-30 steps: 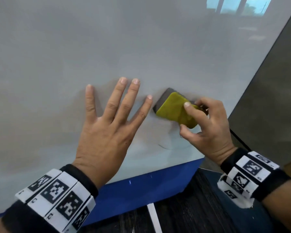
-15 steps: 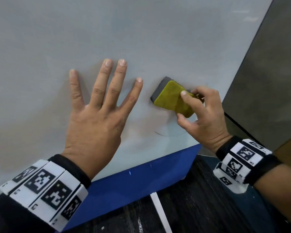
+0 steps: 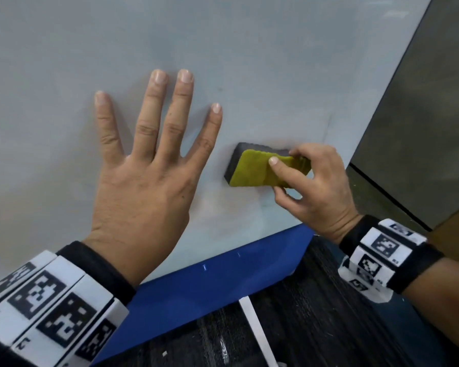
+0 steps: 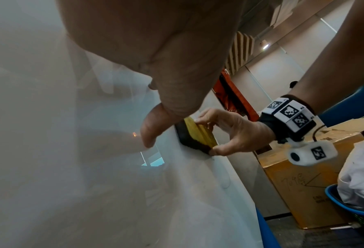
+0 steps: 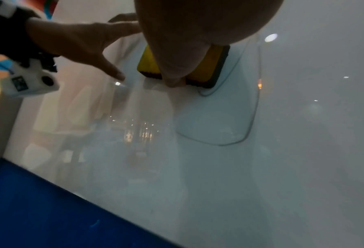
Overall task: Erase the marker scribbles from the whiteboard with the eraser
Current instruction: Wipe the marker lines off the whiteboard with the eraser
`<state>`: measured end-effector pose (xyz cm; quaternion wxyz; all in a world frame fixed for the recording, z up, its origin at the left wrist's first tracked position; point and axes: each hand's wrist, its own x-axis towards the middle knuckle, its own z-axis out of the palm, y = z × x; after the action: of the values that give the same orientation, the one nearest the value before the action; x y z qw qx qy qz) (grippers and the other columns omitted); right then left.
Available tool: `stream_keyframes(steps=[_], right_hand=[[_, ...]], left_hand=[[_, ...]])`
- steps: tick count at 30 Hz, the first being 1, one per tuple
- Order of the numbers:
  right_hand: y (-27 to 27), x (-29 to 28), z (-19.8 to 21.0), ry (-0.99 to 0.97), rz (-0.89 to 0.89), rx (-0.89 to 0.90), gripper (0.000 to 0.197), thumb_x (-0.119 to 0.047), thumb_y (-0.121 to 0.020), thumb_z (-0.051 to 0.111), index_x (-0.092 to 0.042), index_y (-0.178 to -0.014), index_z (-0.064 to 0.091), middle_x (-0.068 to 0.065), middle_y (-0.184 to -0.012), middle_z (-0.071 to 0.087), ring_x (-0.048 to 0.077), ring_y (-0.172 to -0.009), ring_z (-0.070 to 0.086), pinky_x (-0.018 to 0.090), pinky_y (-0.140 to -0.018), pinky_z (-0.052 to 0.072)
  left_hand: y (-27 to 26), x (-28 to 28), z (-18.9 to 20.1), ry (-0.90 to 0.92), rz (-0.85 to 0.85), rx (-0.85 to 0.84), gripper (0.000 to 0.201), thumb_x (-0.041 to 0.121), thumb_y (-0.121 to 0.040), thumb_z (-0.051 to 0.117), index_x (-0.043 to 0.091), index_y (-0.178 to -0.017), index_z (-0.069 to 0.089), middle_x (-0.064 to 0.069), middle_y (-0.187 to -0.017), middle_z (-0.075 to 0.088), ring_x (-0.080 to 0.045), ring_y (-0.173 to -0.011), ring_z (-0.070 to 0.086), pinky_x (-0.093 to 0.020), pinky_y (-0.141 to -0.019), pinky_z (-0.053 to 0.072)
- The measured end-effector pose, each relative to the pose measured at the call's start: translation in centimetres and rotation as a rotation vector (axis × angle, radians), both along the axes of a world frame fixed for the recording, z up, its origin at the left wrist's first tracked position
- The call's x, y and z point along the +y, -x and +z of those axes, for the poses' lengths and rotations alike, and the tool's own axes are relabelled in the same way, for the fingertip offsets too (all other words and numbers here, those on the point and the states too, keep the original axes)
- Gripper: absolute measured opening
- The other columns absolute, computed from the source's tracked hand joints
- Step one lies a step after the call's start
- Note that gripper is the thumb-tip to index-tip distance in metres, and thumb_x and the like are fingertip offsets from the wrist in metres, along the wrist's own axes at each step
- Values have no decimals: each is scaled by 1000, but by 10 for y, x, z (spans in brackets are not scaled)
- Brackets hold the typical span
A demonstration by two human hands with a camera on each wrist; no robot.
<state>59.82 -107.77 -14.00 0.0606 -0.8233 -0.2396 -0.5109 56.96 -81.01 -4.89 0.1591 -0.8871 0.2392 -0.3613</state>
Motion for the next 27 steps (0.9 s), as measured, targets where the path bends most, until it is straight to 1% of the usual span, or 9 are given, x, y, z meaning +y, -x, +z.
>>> stream_keyframes(steps=[2, 5, 8, 10, 13, 16, 21, 23, 27], right_hand=[[4, 9, -18, -49, 0, 27, 54, -15, -77, 73, -20, -127, 51, 12, -114, 44, 34, -92, 53, 43, -76, 44], [6, 17, -51, 145, 24, 68, 53, -11, -78, 70, -22, -127, 52, 13, -114, 46, 32, -95, 51, 43, -78, 42], [3, 4, -46, 227, 45, 38, 47, -8, -84, 65, -24, -127, 53, 12, -113, 50, 32, -95, 53, 42, -76, 43], [1, -9, -29, 150, 33, 24, 46, -13, -84, 65, -21, -127, 51, 13, -114, 47, 33, -94, 53, 42, -77, 44], [-4, -31, -6, -136, -35, 36, 54, -21, -79, 69, -17, -128, 46, 12, -118, 40, 32, -98, 48, 45, -81, 48], [0, -24, -15, -290, -52, 70, 57, -23, -78, 70, -16, -129, 45, 10, -119, 39, 31, -100, 47, 42, -85, 49], [3, -17, -56, 188, 20, 151, 53, -17, -80, 68, -22, -128, 48, 13, -117, 43, 31, -98, 48, 41, -76, 47], [-1, -29, -42, 201, 19, 122, 51, -18, -82, 66, -22, -129, 47, 13, -116, 42, 30, -97, 47, 41, -76, 46], [-9, -60, 14, -54, -21, 20, 55, -21, -80, 69, -20, -130, 46, 9, -118, 39, 31, -97, 45, 41, -83, 44]], left_hand=[[1, -2, -1, 3, 1, 4, 88, -8, -80, 48, 14, -158, 14, -24, -163, -2, -44, -150, -3, -74, -112, 2], [1, -6, -2, -16, 7, 13, 90, -10, -79, 44, 14, -158, 10, -25, -163, -4, -44, -150, -6, -73, -112, 0], [0, -8, -4, -24, -11, 22, 88, -9, -79, 41, 15, -158, 12, -24, -163, -5, -44, -150, -7, -73, -113, -1], [0, -11, -9, -44, -47, 48, 83, -4, -80, 36, 15, -158, 15, -22, -164, -4, -42, -150, -6, -73, -113, -1], [0, -18, -16, -73, -69, 61, 80, -3, -80, 29, 13, -158, 18, -21, -164, 1, -40, -151, -2, -72, -113, -1], [-2, -23, -22, -52, -71, 66, 82, -5, -78, 28, 12, -157, 19, -23, -163, 1, -41, -151, -2, -71, -113, -3], [0, -26, -23, -60, -82, 72, 85, -9, -75, 27, 9, -157, 18, -24, -163, 0, -43, -150, -4, -73, -112, -2], [-1, -27, -24, -67, -84, 53, 90, -13, -71, 35, 8, -157, 19, -25, -163, 0, -44, -150, -3, -74, -112, -2], [-2, -32, -27, -73, -77, 44, 97, -19, -66, 43, 7, -156, 20, -26, -162, 1, -44, -150, -3, -75, -111, 1]])
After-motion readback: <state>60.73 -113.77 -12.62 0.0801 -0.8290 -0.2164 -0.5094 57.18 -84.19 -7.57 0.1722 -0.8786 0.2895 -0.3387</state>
